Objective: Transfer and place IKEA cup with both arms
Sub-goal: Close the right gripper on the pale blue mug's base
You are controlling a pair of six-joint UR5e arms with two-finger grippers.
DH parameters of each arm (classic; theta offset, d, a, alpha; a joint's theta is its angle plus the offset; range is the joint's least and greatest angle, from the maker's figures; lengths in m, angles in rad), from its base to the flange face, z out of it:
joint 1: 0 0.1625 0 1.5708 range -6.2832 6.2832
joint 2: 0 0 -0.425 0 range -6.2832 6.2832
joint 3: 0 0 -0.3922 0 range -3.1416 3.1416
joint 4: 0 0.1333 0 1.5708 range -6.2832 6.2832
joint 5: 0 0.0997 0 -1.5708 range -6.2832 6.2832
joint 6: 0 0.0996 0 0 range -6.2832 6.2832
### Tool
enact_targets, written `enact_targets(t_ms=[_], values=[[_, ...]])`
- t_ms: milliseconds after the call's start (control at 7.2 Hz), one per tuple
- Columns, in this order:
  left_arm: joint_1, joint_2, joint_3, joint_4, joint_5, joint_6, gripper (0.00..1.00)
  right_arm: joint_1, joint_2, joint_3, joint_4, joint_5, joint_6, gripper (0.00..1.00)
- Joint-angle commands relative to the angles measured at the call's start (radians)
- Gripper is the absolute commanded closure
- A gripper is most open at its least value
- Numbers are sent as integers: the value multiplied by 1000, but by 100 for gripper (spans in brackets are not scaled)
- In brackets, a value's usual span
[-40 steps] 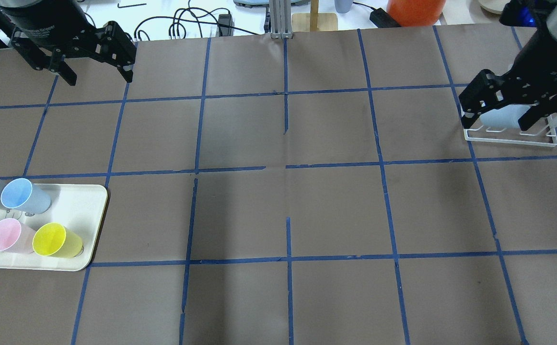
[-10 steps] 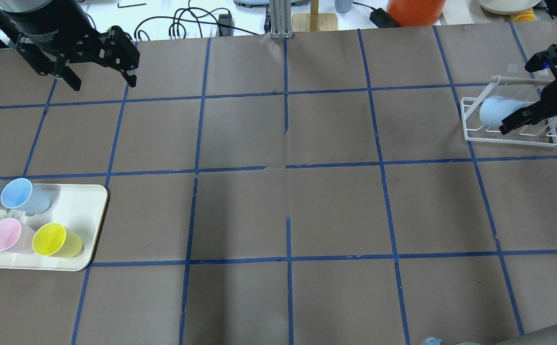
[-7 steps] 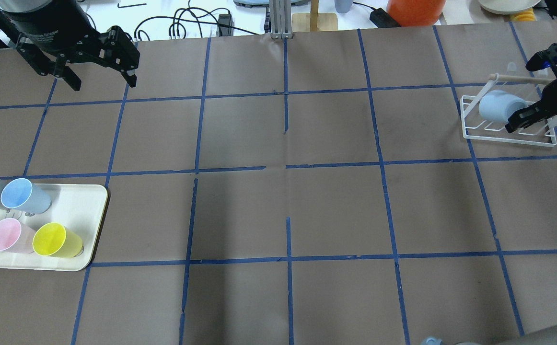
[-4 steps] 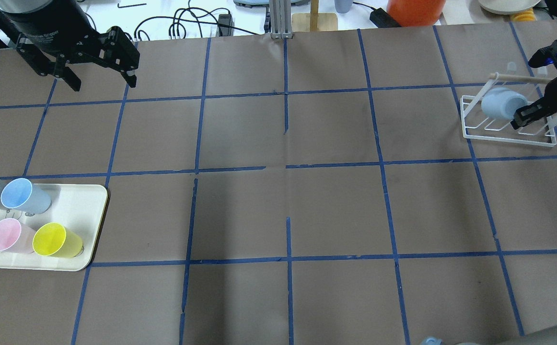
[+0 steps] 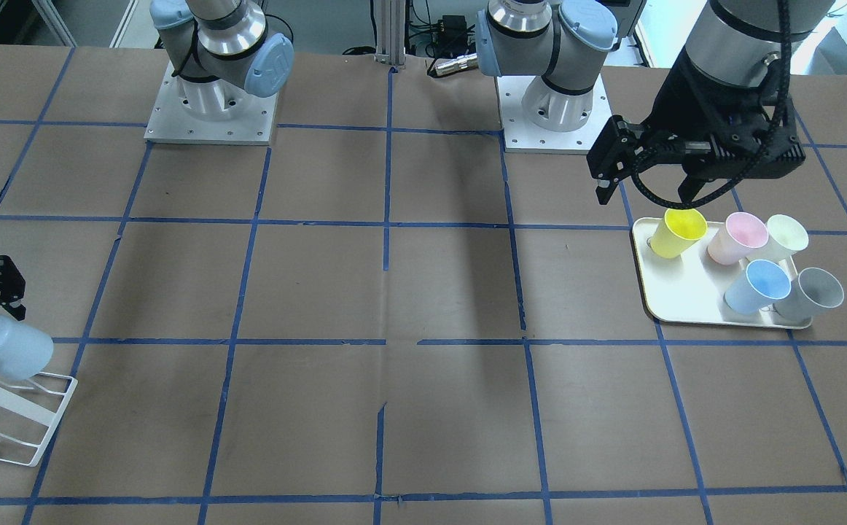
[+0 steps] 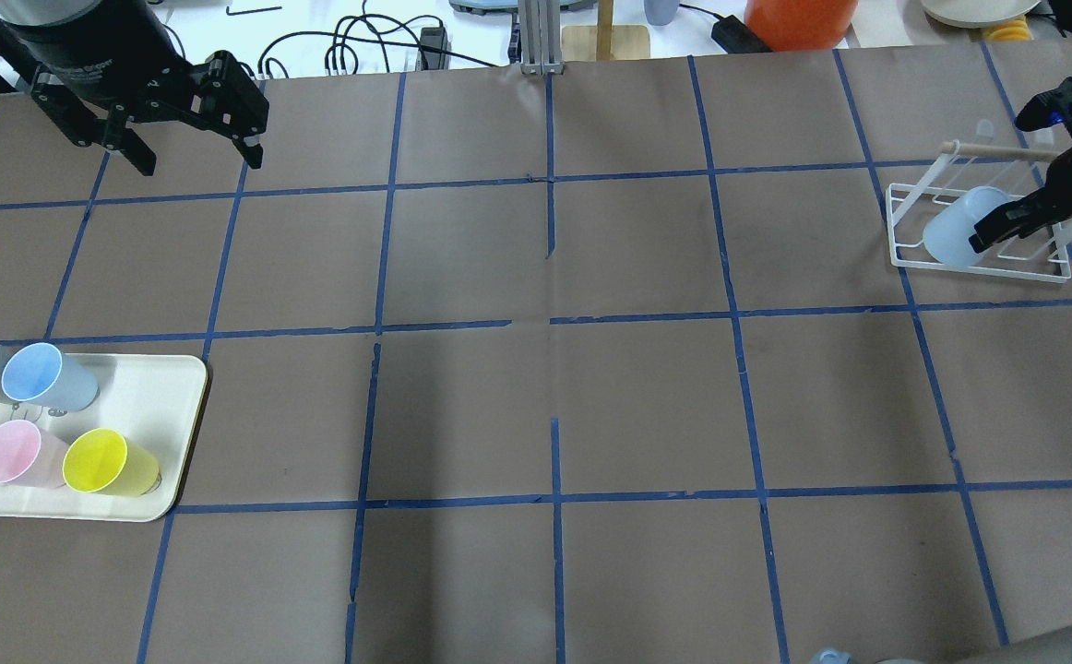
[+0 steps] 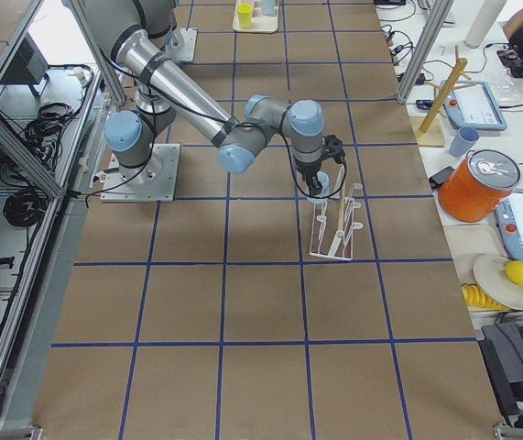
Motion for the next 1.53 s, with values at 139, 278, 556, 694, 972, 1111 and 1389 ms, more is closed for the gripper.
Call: enact_targets(t_ms=[139,278,556,694,972,1111,1389], values=[[0,0,1,0,0,0,0,3,5,-1,1,21,2,0],[0,0,1,0,0,0,0,20,8,-2,-2,40,14,0],[0,0,1,0,0,0,0,26,8,-2,-11,41,31,0],[0,1,1,0,0,0,0,26,10,-4,-17,40,32,0],[0,1,1,0,0,0,0,26,20,-33,-19,40,44,0],[0,0,1,0,0,0,0,26,33,-50,-17,41,46,0],[0,0,1,0,0,0,0,32,48,-55,-16,43,83,0]])
